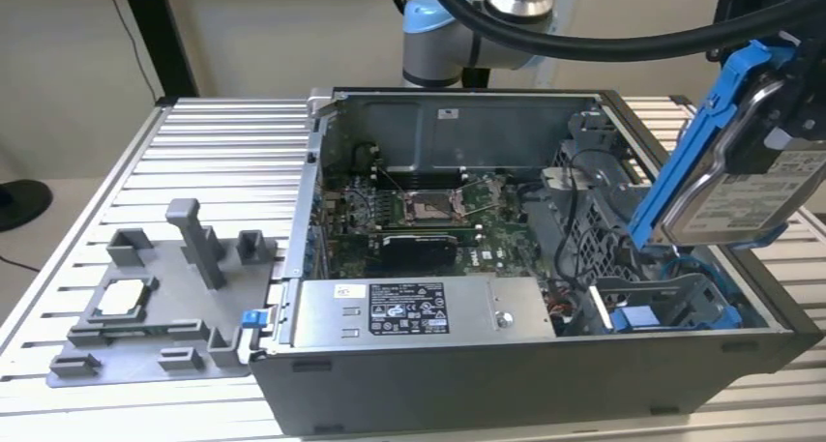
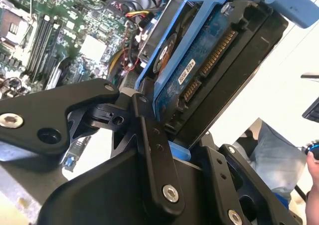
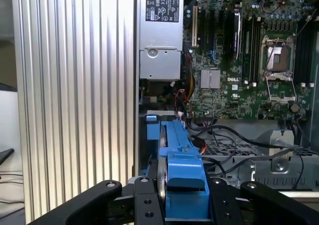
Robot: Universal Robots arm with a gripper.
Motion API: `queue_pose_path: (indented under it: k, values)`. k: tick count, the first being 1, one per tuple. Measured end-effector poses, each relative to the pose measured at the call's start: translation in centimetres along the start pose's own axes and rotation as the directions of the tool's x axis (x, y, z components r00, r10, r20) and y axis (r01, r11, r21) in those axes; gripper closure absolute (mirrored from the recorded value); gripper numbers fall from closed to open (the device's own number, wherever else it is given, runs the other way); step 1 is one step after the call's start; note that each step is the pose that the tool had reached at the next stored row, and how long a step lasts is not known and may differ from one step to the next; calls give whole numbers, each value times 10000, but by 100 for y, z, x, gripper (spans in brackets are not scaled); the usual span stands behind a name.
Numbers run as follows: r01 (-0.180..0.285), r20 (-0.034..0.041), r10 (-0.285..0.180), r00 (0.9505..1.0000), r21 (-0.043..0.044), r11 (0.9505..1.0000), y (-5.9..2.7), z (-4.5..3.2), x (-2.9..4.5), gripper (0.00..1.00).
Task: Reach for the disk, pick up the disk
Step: 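Pick up the disk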
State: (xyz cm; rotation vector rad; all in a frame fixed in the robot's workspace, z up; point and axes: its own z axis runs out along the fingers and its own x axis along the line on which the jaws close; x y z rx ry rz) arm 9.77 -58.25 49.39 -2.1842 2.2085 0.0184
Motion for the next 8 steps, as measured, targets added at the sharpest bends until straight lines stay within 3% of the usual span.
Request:
queue_pose_path:
  k: [8]
  values:
    - [9, 0, -9, 10000, 0, 10000, -21, 0, 5, 100]
